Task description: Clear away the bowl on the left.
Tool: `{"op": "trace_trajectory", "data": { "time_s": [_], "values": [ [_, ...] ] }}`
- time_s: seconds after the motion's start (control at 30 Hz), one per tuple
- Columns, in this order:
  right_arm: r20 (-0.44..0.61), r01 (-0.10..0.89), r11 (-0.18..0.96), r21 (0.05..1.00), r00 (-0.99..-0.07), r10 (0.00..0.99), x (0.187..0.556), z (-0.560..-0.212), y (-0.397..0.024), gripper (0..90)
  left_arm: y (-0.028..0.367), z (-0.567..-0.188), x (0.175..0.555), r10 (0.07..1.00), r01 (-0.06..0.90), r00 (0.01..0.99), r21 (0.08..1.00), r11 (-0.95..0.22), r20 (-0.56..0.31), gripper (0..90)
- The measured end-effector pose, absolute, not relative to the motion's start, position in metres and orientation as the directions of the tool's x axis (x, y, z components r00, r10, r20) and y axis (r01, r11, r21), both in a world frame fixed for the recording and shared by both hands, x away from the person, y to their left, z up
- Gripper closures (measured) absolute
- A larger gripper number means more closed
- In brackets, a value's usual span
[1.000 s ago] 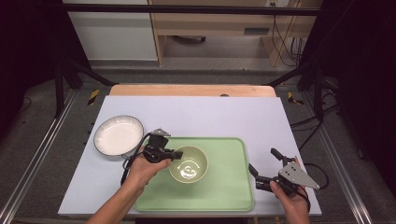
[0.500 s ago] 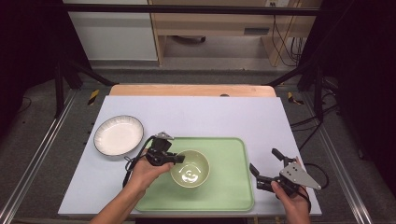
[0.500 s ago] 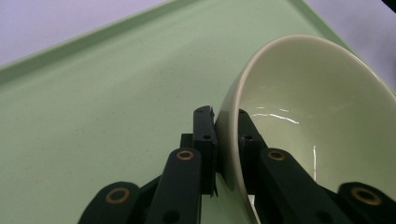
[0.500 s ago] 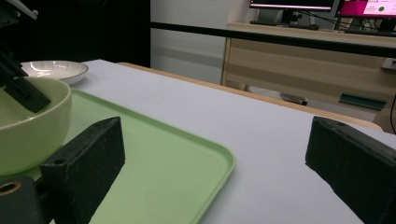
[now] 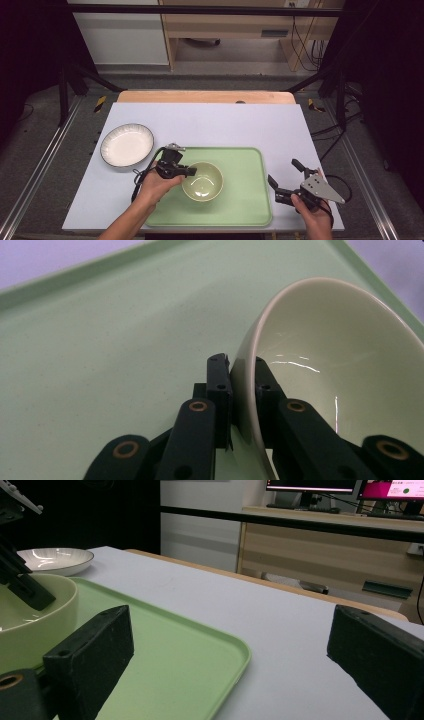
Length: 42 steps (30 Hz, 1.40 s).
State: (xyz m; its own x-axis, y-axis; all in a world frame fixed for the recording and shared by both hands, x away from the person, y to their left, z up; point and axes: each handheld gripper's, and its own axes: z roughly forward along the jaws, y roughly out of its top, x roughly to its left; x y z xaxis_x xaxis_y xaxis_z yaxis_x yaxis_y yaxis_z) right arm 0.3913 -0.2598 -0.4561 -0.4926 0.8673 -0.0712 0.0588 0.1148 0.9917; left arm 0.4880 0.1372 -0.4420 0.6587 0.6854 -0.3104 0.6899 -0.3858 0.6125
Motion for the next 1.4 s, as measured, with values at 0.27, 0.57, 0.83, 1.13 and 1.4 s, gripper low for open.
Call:
{"op": "trace_trajectory", "data": {
  "time_s": [0.27, 0.57, 0.83, 1.13, 1.4],
  "values": [
    [-0.058, 0.061, 0.101, 0.993, -0.489, 0.87, 0.3911, -0.4565, -0.26, 4.8, 0.139, -0.4449, 0.4903, 0.689, 0.7, 0.651, 0.604, -0.383, -0.318, 82.8],
    [-0.057, 0.068, 0.104, 0.992, -0.493, 0.868, 0.3911, -0.4575, -0.2594, 4.7, 0.139, -0.4472, 0.4925, 0.681, 0.691, 0.663, 0.603, -0.398, -0.31, 83.2],
    [-0.06, 0.058, 0.101, 0.993, -0.489, 0.87, 0.3904, -0.4555, -0.2613, 4.7, 0.1369, -0.4464, 0.4912, 0.68, 0.672, 0.678, 0.608, -0.422, -0.278, 83.3],
    [-0.058, 0.063, 0.101, 0.993, -0.491, 0.869, 0.3914, -0.4562, -0.2609, 4.7, 0.1374, -0.4469, 0.492, 0.678, 0.675, 0.678, 0.607, -0.42, -0.284, 83.2],
    [-0.061, 0.061, 0.104, 0.993, -0.493, 0.868, 0.3917, -0.4562, -0.2603, 4.7, 0.1363, -0.4464, 0.49, 0.677, 0.654, 0.692, 0.614, -0.441, -0.252, 83.3]
  ]
}}
